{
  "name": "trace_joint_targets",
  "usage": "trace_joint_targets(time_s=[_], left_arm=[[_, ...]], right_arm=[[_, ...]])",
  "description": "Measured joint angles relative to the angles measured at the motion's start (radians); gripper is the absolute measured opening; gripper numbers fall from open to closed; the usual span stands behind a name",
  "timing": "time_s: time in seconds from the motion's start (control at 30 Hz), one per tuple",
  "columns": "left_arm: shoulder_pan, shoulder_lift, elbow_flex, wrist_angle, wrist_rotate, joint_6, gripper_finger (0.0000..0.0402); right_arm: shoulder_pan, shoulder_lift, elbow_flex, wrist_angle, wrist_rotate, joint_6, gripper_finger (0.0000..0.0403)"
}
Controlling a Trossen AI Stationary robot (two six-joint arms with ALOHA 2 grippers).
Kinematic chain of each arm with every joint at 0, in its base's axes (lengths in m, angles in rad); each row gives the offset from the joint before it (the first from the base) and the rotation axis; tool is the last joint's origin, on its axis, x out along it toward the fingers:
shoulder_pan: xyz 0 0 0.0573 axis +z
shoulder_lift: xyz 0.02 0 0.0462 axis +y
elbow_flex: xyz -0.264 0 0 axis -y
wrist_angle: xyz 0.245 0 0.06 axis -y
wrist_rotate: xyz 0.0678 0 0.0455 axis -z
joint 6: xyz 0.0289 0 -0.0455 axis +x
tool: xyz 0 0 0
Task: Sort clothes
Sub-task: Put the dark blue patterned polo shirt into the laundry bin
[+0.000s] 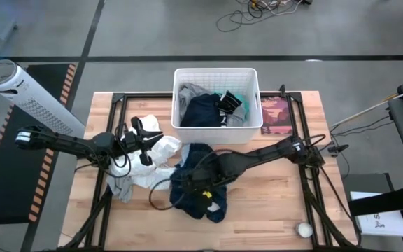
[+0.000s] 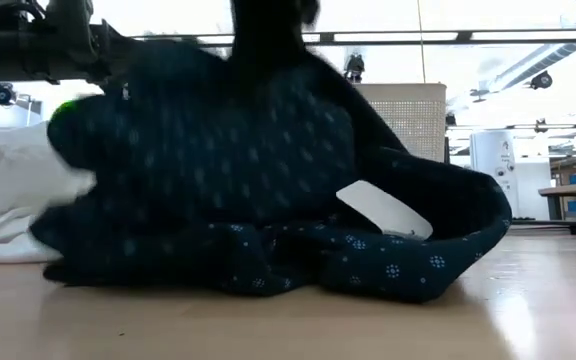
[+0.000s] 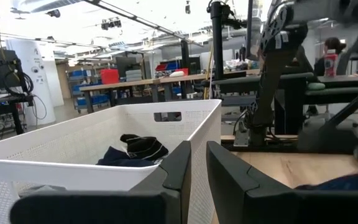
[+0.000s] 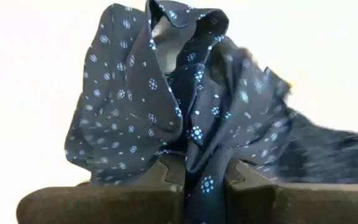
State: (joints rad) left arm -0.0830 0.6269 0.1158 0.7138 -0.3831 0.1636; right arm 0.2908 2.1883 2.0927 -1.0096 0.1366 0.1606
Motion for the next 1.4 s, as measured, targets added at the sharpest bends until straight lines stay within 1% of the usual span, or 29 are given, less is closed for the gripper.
trace_joint_targets(time_s=[0.1,0.2,0.27,0.33,0.43,0.6,0.7,0.87,1.0,1.13,1.4], left_arm=[[0.0,0.002,0.0,0.001,0.0,0.002,0.0038],[0.0,0.002,0.0,0.003,0.0,0.002,0.0038],[0.0,0.002,0.0,0.003,0.0,0.003,0.0038],[0.0,0.002,0.0,0.005,0.0,0.003,0.0038],[0.0,0.003,0.0,0.011,0.0,0.003,0.0038],[0.0,0.005,0.0,0.019,0.0,0.004,0.0038],[0.0,0.005,0.0,0.018,0.0,0.008,0.0038],[0.0,0.008,0.0,0.023,0.0,0.008,0.0038],[0.0,0.012,0.0,0.025,0.0,0.008,0.0038],[0.0,0.02,0.0,0.031,0.0,0.008,0.0038],[0.0,0.024,0.0,0.037,0.0,0.012,0.0038]], right_arm=[[0.006,0.0,0.134,-0.092,0.05,-0.012,0.0007],[0.009,-0.001,0.258,-0.172,0.122,-0.015,0.0006],[0.01,-0.042,0.246,-0.155,0.178,-0.028,0.0005],[0.01,-0.076,0.236,-0.161,0.203,-0.03,0.0005],[0.01,-0.122,0.238,-0.181,0.286,-0.024,0.0004],[0.01,-0.193,0.238,-0.144,0.403,-0.055,0.0004],[0.01,-0.23,0.239,-0.09,0.467,-0.097,0.0003],[0.01,-0.288,0.239,0.061,0.551,-0.225,0.0003],[0.01,-0.325,0.246,0.247,0.641,-0.375,0.0003],[0.005,-0.349,0.264,0.465,0.682,-0.58,0.0003],[-0.03,-0.371,0.264,0.961,0.717,-1.072,0.0003]])
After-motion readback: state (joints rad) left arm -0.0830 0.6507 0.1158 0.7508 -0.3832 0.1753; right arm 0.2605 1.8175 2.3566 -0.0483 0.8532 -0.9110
